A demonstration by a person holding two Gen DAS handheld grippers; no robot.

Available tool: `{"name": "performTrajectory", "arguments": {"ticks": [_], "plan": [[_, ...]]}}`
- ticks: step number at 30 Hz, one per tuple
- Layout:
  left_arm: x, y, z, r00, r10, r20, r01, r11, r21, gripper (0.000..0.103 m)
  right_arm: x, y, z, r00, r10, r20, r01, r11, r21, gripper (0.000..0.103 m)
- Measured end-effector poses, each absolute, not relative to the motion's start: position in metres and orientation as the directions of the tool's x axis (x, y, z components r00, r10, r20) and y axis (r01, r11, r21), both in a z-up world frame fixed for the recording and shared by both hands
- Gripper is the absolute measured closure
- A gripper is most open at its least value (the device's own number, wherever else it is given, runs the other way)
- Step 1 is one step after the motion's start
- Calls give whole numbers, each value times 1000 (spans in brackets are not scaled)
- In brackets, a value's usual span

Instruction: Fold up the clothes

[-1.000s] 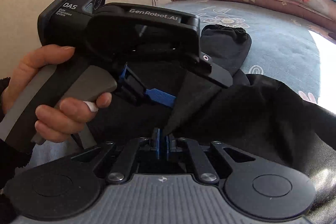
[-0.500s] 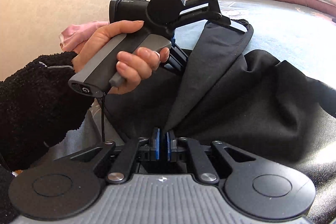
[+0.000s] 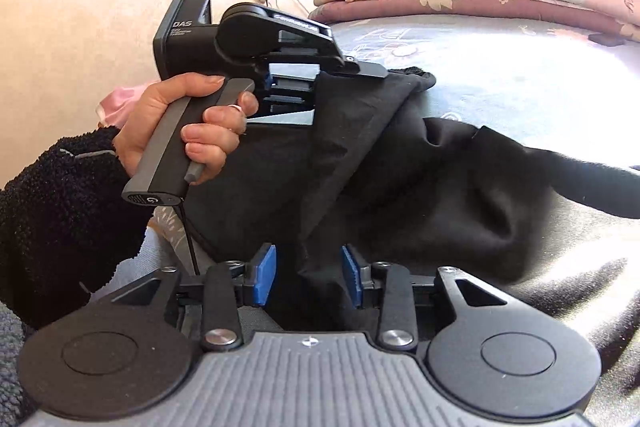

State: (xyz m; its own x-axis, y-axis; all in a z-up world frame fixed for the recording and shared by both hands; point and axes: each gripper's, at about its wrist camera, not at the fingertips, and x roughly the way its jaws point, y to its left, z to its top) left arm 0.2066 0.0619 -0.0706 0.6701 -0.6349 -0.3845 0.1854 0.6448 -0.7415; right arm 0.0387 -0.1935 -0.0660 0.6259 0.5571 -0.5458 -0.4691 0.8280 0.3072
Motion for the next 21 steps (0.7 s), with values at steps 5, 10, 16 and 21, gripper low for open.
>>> {"name": "performTrajectory", "arguments": {"ticks": [5, 10, 16, 21], "plan": [[180, 69, -48, 747, -562, -354, 215, 709, -672, 96, 20, -218, -59, 699, 490, -521, -380, 872, 310, 46], [157, 68, -43, 807, -474, -352, 233, 803, -548, 96, 8, -237, -66, 736, 418, -532, -275, 903, 329, 43], [155, 65, -71, 793, -369, -484, 164, 895, -414, 96, 1, -250, -71, 757, 356, -548, -190, 923, 336, 43], [154, 73, -84, 772, -348, -532, 125, 904, -409, 95, 3, -256, -70, 775, 303, -555, -140, 938, 316, 43]]}}
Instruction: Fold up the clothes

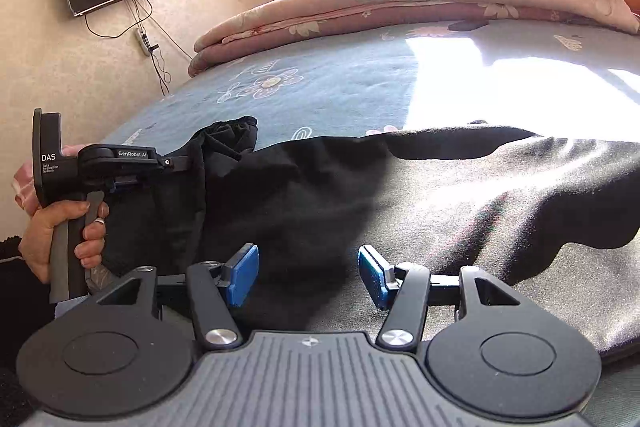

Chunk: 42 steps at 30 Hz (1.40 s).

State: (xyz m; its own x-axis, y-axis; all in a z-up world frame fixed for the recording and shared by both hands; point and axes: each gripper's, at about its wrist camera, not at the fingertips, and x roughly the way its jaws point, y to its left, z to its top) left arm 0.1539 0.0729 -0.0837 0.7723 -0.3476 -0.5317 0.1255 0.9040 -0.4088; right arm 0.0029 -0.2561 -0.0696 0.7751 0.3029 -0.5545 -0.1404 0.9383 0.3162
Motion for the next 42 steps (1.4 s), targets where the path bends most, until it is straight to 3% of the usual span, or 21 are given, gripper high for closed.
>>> {"name": "performTrajectory", "arguments": {"ticks": [8, 15, 24, 26, 30, 33, 35, 38, 42], "plan": [[132, 77, -53, 822, -360, -441, 173, 896, -408, 95, 5, -275, -75, 796, 239, -556, -51, 942, 332, 42], [132, 83, -76, 788, -316, -528, 94, 910, -404, 95, 3, -277, -85, 780, 186, -597, -4, 957, 291, 41], [138, 94, -85, 772, -295, -563, 45, 909, -415, 95, 0, -287, -96, 761, 111, -639, 67, 966, 248, 37], [142, 94, -90, 752, -281, -596, 18, 913, -408, 91, -1, -293, -99, 746, 80, -662, 106, 966, 236, 30], [146, 102, -98, 716, -294, -633, -24, 896, -443, 88, -5, -313, -108, 695, -2, -719, 222, 951, 213, 29], [149, 112, -94, 676, -333, -658, -47, 871, -488, 74, -18, -332, -102, 722, -11, -691, 268, 926, 265, 29], [151, 125, -92, 637, -363, -680, -107, 832, -544, 59, -24, -343, -97, 735, -46, -676, 301, 916, 266, 29], [145, 140, -80, 649, -325, -688, -158, 827, -540, 57, -31, -358, -90, 753, -91, -651, 345, 898, 274, 29], [134, 142, -54, 692, -257, -675, -150, 863, -483, 46, -33, -370, -88, 775, -131, -618, 370, 887, 277, 28]]}}
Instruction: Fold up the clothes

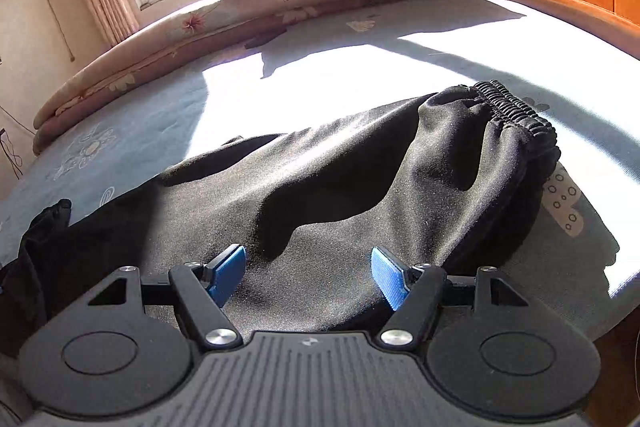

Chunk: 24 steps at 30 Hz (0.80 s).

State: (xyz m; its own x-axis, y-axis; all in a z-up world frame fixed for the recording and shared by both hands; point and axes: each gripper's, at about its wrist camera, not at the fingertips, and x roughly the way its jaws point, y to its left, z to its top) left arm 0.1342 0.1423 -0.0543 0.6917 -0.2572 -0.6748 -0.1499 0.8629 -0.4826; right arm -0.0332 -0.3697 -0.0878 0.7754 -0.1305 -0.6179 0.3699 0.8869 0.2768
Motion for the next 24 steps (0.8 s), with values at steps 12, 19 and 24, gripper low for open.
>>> {"name": "performTrajectory", "arguments": {"ticks": [12, 19, 24], "plan": [[147, -16, -63, 498, -545, -674, 301, 838, -455, 33, -1, -406, -96, 811, -198, -551, 400, 875, 274, 26], [161, -60, -103, 477, -503, -721, 304, 864, -402, 33, -18, -427, -117, 710, -318, -629, 536, 823, 188, 27], [169, -62, -102, 486, -481, -730, 287, 876, -387, 32, -21, -428, -98, 743, -337, -578, 510, 845, 164, 27]]}}
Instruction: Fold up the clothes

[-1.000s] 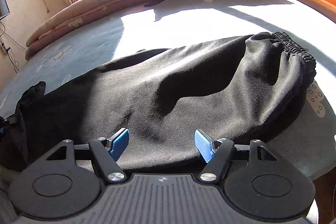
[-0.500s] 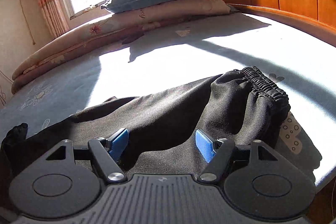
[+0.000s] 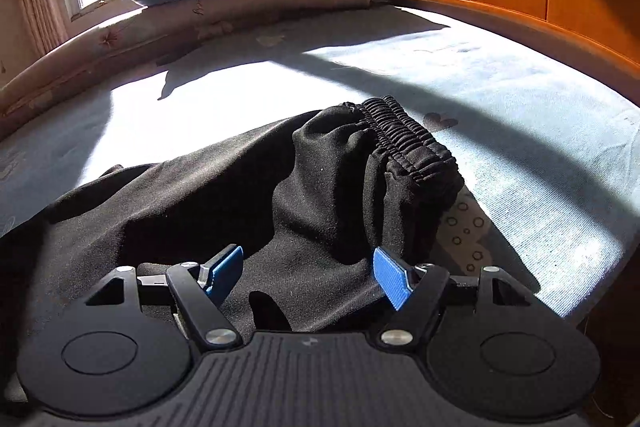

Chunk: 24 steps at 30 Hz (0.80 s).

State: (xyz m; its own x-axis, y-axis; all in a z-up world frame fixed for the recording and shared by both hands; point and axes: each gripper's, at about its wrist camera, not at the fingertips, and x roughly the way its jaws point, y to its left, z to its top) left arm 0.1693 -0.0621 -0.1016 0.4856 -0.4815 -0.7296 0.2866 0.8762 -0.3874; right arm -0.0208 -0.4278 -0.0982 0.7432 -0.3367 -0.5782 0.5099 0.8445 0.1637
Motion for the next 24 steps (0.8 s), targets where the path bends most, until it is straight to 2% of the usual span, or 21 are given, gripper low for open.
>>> {"name": "performTrajectory", "arguments": {"ticks": [4, 12, 17, 20, 21, 24], "plan": [[175, -83, -88, 431, -551, -715, 345, 833, -433, 33, -5, -431, -85, 789, -312, -530, 455, 876, 162, 27], [196, -206, -69, 186, -775, -604, 554, 590, -587, 32, 23, -445, -87, 783, -298, -546, 420, 901, 112, 27], [214, -286, -100, 35, -830, -556, 531, 487, -693, 32, 12, -464, -92, 794, -264, -547, 416, 893, 173, 27], [224, -313, -121, 91, -790, -606, 532, 553, -641, 32, 14, -473, -101, 771, -269, -577, 422, 894, 147, 27], [226, -317, -125, 111, -785, -610, 542, 562, -625, 35, 14, -475, -105, 751, -288, -595, 435, 893, 116, 27], [230, -320, -123, 142, -785, -603, 583, 559, -590, 32, 7, -481, -116, 711, -323, -624, 437, 899, 32, 32]]}}
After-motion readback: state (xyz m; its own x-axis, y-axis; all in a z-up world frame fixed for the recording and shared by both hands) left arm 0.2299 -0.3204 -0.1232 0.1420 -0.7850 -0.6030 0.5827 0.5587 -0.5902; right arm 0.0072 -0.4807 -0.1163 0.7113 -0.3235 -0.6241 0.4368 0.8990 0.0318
